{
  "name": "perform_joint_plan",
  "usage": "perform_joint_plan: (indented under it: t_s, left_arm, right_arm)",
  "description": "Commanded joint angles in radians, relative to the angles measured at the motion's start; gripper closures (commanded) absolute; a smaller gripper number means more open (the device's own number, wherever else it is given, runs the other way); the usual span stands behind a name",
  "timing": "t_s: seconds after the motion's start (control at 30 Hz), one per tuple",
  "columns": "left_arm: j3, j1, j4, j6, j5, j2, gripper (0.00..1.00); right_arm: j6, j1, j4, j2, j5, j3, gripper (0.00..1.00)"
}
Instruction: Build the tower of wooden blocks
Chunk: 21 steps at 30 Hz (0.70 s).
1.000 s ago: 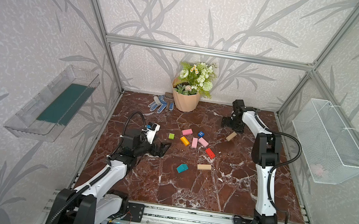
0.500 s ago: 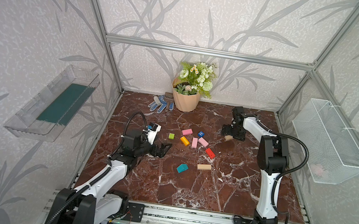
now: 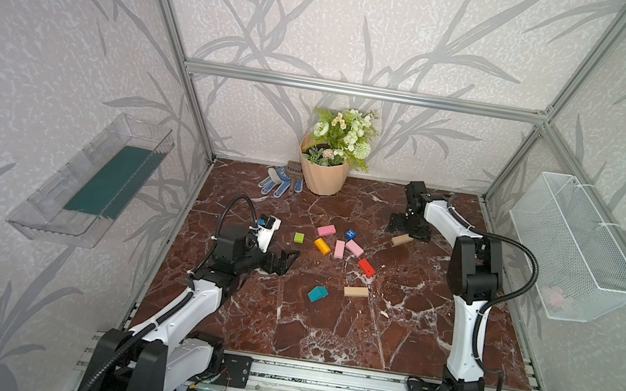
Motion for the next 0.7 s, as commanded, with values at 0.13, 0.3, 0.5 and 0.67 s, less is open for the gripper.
perform_joint_plan:
  t_s: [0.13,0.3,0.5,0.67]
  left_arm:
    - [0.029,-0.008,-0.010,0.028,-0.004,0.002,0.01]
    - [0.029,-0.008,-0.012,0.029,-0.005,0.002,0.01]
    - [0.029,-0.010,-0.012,0.029,-0.006,0.002,0.01]
    - [0.030,-0.011,-0.012,0.029,-0.008,0.002,0.01]
  right_arm:
    - [-0.050,0.000,-0.006,0.054,-0.093,0.070,0.01]
    - [-0.058,-0.001,-0.015,0.074,-0.109,0.104,0.01]
    - [-0.063,0.000,-0.076,0.124,-0.109,0.180,0.01]
    - [-0.065,0.009,-0.051,0.094,-0.112,0.130,0.00]
